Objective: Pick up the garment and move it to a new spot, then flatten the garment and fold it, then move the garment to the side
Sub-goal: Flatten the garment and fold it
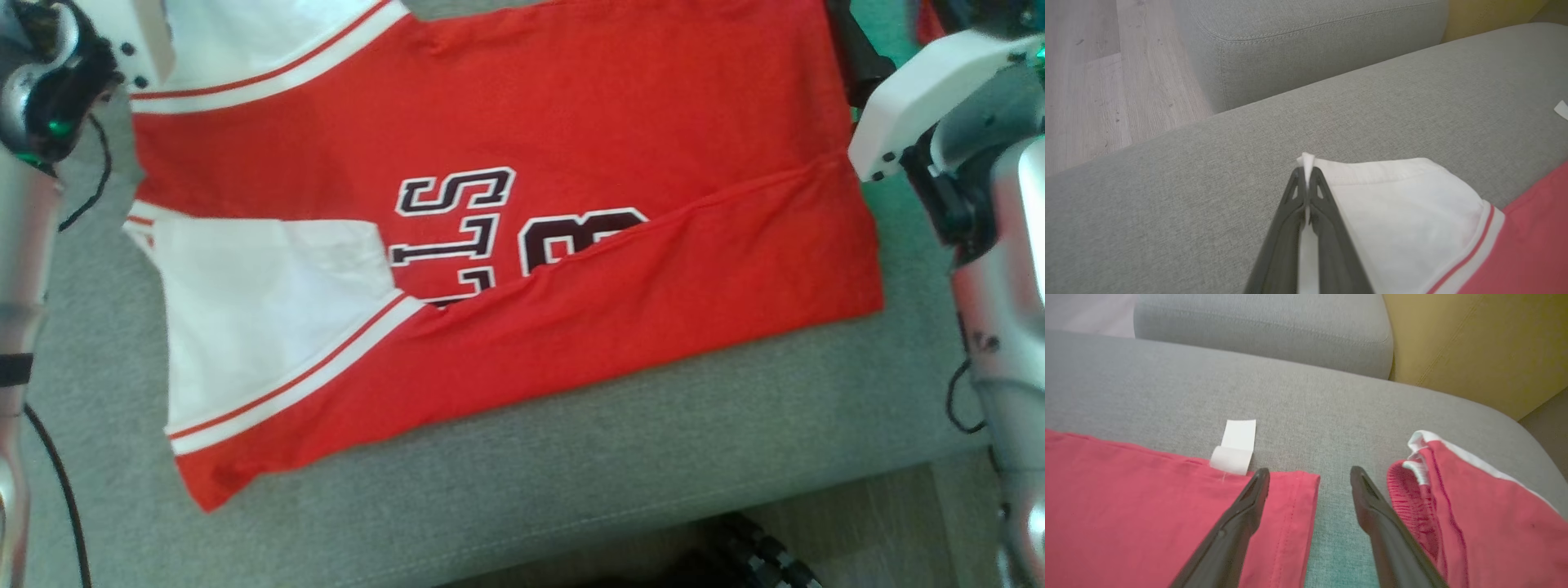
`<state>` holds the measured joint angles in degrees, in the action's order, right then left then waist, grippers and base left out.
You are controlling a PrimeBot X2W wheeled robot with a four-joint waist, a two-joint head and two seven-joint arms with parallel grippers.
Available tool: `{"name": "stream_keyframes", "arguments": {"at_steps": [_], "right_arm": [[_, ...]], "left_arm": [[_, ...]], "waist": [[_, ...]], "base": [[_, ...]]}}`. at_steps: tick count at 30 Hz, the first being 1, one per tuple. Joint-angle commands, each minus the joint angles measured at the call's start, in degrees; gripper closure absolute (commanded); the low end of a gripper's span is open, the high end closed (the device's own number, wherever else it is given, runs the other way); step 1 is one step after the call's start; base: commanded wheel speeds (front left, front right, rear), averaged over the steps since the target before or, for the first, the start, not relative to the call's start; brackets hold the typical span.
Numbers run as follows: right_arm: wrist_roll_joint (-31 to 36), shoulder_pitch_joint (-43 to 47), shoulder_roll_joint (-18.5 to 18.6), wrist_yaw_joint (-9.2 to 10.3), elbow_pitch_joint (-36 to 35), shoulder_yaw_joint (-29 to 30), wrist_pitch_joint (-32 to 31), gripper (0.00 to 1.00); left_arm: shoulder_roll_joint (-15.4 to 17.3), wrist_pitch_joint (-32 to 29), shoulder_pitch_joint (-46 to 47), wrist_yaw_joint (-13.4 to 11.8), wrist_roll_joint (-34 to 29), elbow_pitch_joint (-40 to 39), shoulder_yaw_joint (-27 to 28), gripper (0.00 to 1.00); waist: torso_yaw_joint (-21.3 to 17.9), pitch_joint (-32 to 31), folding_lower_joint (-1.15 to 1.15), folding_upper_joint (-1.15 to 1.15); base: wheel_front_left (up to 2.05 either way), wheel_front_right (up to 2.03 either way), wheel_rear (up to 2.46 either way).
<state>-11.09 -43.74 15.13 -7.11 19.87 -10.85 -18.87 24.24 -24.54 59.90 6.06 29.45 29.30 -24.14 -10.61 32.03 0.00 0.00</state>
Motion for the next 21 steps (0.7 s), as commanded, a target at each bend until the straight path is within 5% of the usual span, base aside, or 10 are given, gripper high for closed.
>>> {"name": "stream_keyframes", "arguments": {"at_steps": [1, 11, 12, 15, 18, 19, 21], "right_arm": [[-0.2, -1.3, 1.3, -0.37, -0.2, -1.0, -1.1, 0.0], [-2.7, -6.5, 4.1, -0.37, 8.5, -5.4, -5.1, 0.0], [-3.0, -6.9, 4.2, -0.37, 9.1, -5.9, -5.2, 0.09], [-4.2, -7.7, 4.6, -0.37, 10.3, -7.2, -5.2, 0.62], [-5.1, -8.3, 4.9, -0.37, 11.1, -8.3, -4.6, 0.8], [-5.4, -8.5, 5.0, -0.37, 11.3, -8.7, -4.3, 0.96], [-6.0, -9.0, 5.1, -0.37, 11.6, -9.5, -3.0, 1.0]], "left_arm": [[1.8, 0.4, 2.4, 0.1, 0.6, -2.7, 1.2, 1.0], [1.0, 0.4, 1.4, 0.5, 1.7, -7.2, -0.4, 1.0], [1.0, 0.4, 1.4, 0.5, 1.8, -7.5, -0.5, 1.0], [1.1, 0.4, 1.1, 0.4, 2.0, -8.1, -0.6, 1.0], [1.2, 0.5, 0.9, 0.4, 2.2, -8.5, -0.5, 1.0], [1.3, 0.6, 0.9, 0.4, 2.3, -8.6, -0.5, 1.0], [1.5, 0.7, 0.8, 0.4, 2.5, -8.7, -0.4, 1.0]], "waist": [[1.2, 0.1, 0.0, 0.0], [3.2, 0.6, 0.0, 0.0], [3.3, 0.6, 0.0, 0.0], [3.4, 0.7, 0.0, 0.0], [3.5, 0.6, 0.0, 0.0], [3.5, 0.6, 0.0, 0.0], [3.6, 0.4, 0.0, 0.0]], "base": [[0.0, 0.0, 0.0], [0.0, 0.0, 0.0], [0.0, 0.0, 0.0], [0.0, 0.0, 0.0], [0.0, 0.0, 0.0], [0.0, 0.0, 0.0], [0.0, 0.0, 0.0]]}}
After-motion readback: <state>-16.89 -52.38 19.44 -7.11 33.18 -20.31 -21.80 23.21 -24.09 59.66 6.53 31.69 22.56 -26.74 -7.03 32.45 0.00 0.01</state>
